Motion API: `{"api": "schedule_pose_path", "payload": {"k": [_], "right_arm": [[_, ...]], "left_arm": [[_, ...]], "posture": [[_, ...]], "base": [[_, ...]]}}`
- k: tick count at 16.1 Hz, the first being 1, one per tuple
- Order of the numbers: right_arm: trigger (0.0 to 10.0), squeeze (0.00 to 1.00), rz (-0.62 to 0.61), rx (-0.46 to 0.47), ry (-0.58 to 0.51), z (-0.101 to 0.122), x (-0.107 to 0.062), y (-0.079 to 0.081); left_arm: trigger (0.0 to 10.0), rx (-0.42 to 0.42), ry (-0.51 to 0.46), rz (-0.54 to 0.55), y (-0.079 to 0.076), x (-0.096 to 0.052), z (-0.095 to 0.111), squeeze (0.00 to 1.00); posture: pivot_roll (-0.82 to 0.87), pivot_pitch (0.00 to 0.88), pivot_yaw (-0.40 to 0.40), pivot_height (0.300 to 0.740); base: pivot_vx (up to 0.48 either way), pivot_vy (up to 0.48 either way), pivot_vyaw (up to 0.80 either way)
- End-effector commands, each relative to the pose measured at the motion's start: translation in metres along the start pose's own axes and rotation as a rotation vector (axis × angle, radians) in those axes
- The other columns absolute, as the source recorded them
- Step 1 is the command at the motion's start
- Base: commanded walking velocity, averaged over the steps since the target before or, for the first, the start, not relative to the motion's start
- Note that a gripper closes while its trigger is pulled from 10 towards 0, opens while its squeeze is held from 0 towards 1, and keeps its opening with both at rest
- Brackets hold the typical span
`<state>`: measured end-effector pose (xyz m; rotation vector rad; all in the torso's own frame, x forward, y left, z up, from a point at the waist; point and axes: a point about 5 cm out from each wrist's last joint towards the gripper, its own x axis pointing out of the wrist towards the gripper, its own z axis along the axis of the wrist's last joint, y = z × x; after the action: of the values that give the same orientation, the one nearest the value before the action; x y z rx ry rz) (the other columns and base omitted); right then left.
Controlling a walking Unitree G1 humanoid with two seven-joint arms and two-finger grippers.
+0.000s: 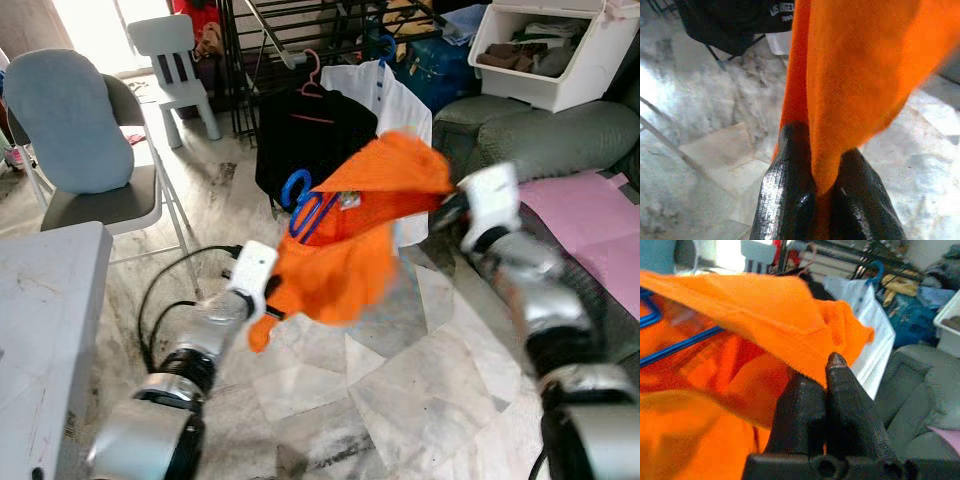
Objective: Hang hanger
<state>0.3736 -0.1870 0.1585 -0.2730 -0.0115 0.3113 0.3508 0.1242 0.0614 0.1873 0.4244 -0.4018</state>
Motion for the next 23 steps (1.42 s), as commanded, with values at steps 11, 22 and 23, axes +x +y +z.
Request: {"api": "schedule_pose_path", "payload": {"k": [11,22,23], "right_arm": [[0.0,0.0,0.655,-0.022,0.195,-0.045,-0.044,0.106],[10.0,1.0,0.543,-0.414,0.115,-0.041,-0.055,0.067],[10.0,1.0,0.567,-0.4,0.136,-0.038,-0.055,0.059]], "left_arm": [[0.0,-0.134,-0.015,0.077,0.003,0.001,0.008,0.0],[0.0,-0.009,-0.064,0.059,0.034,-0.01,0.021,0.0],[0.0,-0.008,-0.06,0.067,0.037,-0.012,0.019,0.0]], "posture": [[-0.18,0.0,0.039,0.74],[-0.18,0.0,0.038,0.74],[-0.18,0.0,0.036,0.74]], "base": [[0.0,0.0,0.0],[0.0,0.0,0.0],[0.0,0.0,0.0]]}}
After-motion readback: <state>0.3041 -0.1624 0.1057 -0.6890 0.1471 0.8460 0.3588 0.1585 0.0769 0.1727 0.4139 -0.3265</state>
